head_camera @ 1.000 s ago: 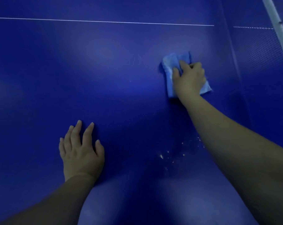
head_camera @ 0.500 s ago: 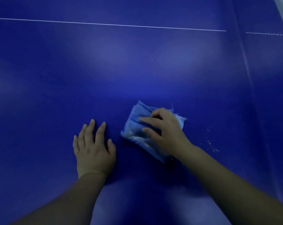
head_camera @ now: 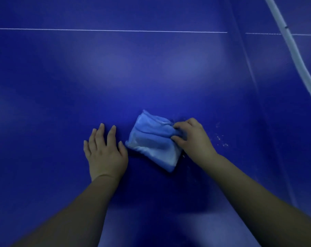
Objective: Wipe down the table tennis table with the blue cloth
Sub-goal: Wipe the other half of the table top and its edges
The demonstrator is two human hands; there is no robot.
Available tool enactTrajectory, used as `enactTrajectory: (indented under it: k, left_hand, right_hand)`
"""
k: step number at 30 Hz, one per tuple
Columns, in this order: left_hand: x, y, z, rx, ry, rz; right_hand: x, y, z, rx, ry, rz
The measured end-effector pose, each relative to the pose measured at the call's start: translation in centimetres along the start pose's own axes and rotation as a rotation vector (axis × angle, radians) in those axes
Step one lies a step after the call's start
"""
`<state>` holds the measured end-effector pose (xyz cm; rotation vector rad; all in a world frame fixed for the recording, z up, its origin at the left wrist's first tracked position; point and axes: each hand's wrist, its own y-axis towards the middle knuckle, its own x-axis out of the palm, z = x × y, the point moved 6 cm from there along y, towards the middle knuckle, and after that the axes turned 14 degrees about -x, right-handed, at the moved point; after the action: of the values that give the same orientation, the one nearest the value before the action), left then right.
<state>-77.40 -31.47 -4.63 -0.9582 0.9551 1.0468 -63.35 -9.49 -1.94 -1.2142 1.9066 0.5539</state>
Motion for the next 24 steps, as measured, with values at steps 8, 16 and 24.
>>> enactTrajectory:
  k: [8, 16, 24]
  left_hand:
    - [-2.7, 0.4, 1.3, 0.058, -0.308, -0.047]
    - [-1.5, 1.0, 5.9, 0.152, -0.28, -0.276]
    - [-3.6, -0.1, 6.5, 0.248, -0.453, -0.27]
  right_hand:
    - [0.8, -2.8, -1.9, -0.022, -0.081, -0.037]
    - [1.0, -3.9, -2.3, 0.003, -0.052, -0.01]
    - [0.0, -4.2, -3.5, 0.027, -0.012, 0.112]
